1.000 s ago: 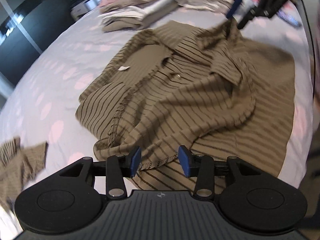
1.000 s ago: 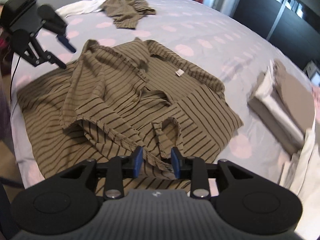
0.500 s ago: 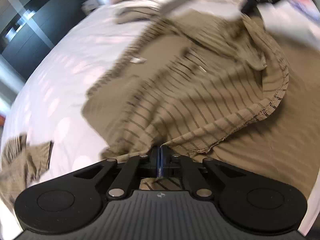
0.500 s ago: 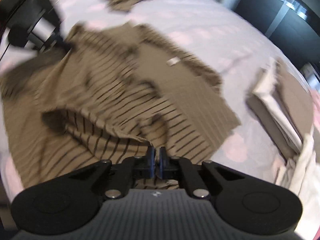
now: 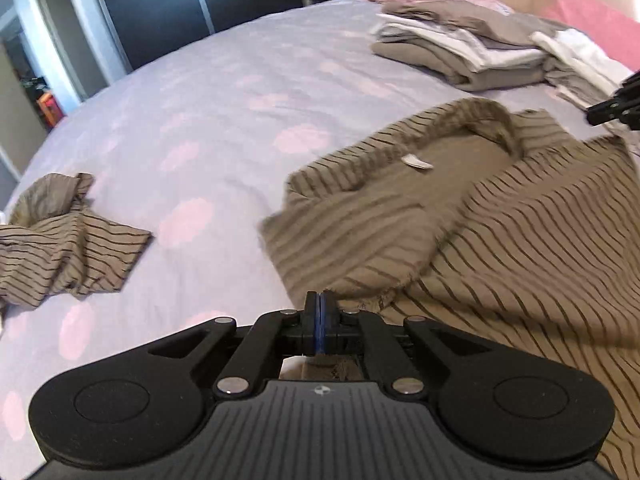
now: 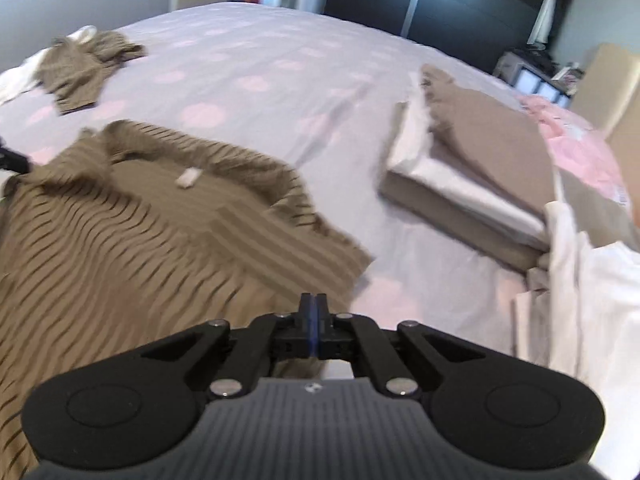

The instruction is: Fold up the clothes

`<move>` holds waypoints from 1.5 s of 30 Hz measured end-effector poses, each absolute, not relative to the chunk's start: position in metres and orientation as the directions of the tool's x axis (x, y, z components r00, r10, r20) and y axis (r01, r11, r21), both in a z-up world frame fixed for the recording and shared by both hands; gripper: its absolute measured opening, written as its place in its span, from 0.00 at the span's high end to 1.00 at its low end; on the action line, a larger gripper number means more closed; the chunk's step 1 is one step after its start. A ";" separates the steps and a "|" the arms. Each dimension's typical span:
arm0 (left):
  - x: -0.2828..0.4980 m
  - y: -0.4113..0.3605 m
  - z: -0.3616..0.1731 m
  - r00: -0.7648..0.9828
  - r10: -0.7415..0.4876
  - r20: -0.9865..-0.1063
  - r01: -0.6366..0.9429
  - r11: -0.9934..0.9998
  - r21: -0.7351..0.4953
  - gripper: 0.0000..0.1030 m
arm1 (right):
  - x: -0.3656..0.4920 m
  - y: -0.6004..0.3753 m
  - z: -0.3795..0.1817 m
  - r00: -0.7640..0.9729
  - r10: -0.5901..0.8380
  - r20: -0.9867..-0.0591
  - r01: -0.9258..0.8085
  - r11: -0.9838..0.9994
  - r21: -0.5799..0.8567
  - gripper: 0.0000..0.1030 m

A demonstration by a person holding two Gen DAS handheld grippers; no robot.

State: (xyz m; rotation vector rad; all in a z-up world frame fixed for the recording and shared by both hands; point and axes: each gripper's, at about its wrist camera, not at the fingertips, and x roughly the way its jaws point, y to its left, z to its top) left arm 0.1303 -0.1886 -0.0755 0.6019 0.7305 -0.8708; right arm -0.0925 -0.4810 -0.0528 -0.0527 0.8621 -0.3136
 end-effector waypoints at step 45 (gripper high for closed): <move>0.203 -0.166 -0.079 0.392 -0.396 -0.830 0.685 0.728 -0.023 1.00 | -0.109 -0.531 -0.064 0.605 -0.201 -0.771 0.423 0.901 0.096 0.97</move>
